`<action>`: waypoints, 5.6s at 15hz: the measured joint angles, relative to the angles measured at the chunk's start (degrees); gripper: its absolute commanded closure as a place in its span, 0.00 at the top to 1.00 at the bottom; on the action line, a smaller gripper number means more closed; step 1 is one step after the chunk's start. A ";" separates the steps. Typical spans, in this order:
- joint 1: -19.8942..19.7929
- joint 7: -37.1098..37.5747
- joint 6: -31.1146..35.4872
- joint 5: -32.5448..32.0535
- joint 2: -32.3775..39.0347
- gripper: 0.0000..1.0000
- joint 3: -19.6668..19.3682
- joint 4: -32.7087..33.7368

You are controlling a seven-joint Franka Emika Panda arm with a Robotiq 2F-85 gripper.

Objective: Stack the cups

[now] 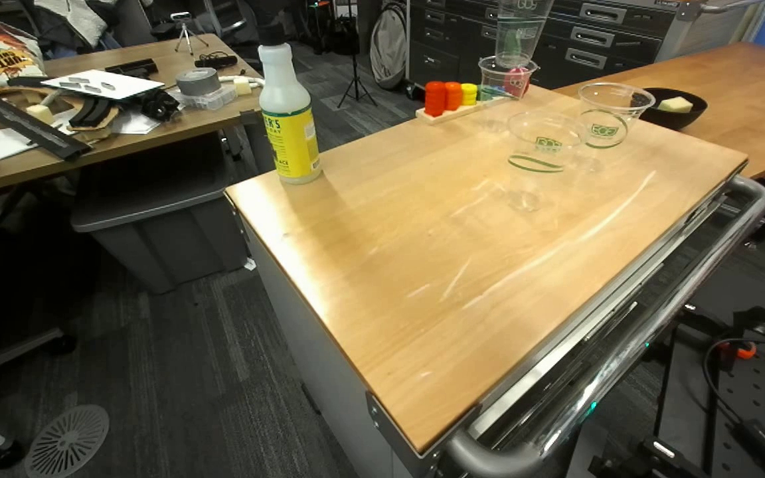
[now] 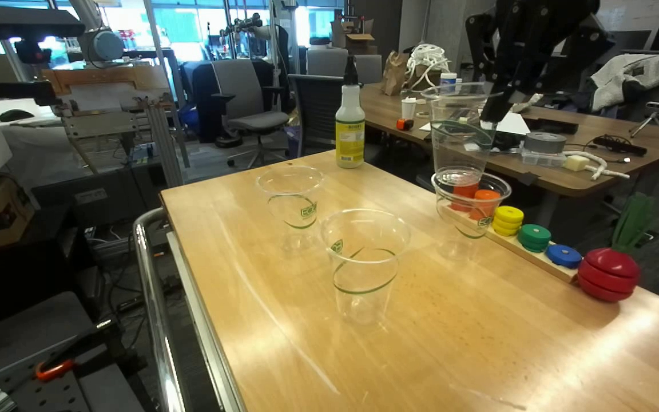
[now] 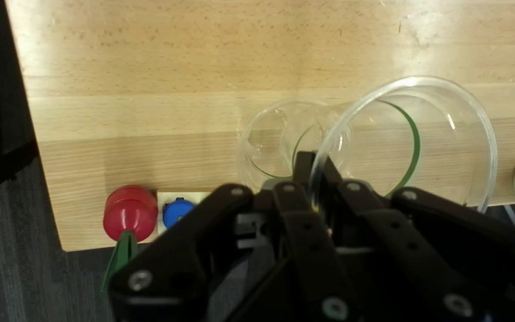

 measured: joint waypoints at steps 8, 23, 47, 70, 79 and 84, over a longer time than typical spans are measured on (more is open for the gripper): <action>-0.70 1.55 -0.02 0.20 4.13 0.36 0.06 2.65; 0.39 10.33 -1.19 -3.98 5.51 1.00 0.13 3.14; -1.12 14.65 -1.96 -1.39 13.58 0.19 0.75 5.52; 5.50 7.12 -2.08 -2.67 -11.80 0.02 2.27 -13.22; 12.89 7.52 -2.04 -9.14 -25.68 0.02 7.01 -26.16; 13.91 7.01 -2.03 -9.14 -29.37 0.02 7.32 -31.02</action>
